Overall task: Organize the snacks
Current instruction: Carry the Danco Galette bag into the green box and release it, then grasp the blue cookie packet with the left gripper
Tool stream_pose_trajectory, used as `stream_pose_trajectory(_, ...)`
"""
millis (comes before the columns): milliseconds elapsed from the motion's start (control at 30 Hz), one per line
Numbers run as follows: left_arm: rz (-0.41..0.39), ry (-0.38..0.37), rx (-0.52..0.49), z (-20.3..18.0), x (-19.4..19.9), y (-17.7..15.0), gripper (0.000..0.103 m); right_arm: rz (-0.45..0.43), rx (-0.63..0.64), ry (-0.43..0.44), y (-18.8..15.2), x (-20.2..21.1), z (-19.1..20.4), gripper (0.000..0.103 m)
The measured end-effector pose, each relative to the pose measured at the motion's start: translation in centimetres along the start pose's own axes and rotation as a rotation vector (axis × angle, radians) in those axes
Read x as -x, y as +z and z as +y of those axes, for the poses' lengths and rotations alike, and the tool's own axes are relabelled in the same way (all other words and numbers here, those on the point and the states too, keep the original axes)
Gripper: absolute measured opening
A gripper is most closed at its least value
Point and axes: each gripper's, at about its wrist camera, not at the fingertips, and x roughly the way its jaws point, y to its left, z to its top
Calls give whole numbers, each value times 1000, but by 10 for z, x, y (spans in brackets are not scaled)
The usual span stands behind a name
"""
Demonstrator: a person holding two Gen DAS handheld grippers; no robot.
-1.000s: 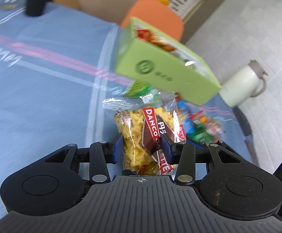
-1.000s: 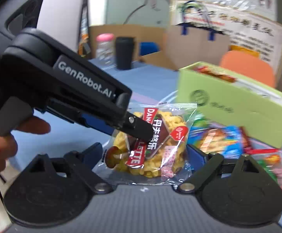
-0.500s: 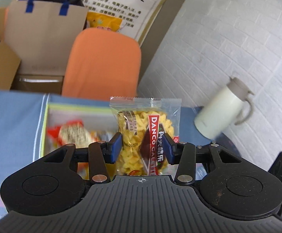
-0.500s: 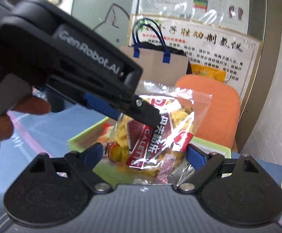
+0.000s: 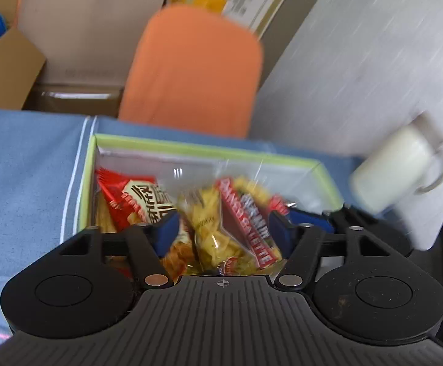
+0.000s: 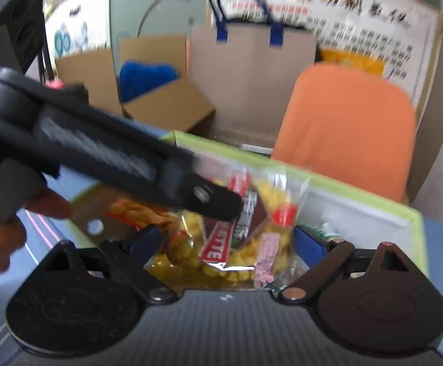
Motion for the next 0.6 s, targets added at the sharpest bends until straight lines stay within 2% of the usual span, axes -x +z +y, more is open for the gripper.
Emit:
stream_pose_trajectory(100, -98, -40, -28, -3, 49, -18, 72, -69, 6, -14, -24, 50, 11, 93)
stream_pose_trajectory(167, -118, -53, -43, -2, 71, -37, 72, -65, -23, 26, -49, 71, 21, 94)
stream_pose_trajectory(233, -95, -66, -44, 0, 81, -63, 72, -37, -82, 70, -74, 80, 35, 94)
stream_pose_trajectory(300, -34, -62, -49, 0, 81, -91, 65, -24, -133, 90, -101, 94, 55, 94)
stream_pose_trajectory(400, 39, -53, -72, 2, 76, -122, 55, -10, -166, 163, -130, 113, 89, 94)
stream_pose_trajectory(500, 102, -81, -83, 3, 67, -133, 47, 32, -162, 190, -139, 108, 107, 94)
stream_pose_trajectory(600, 154, -74, -83, 1, 57, -140, 37, 91, -161, 142, -138, 88, 107, 94)
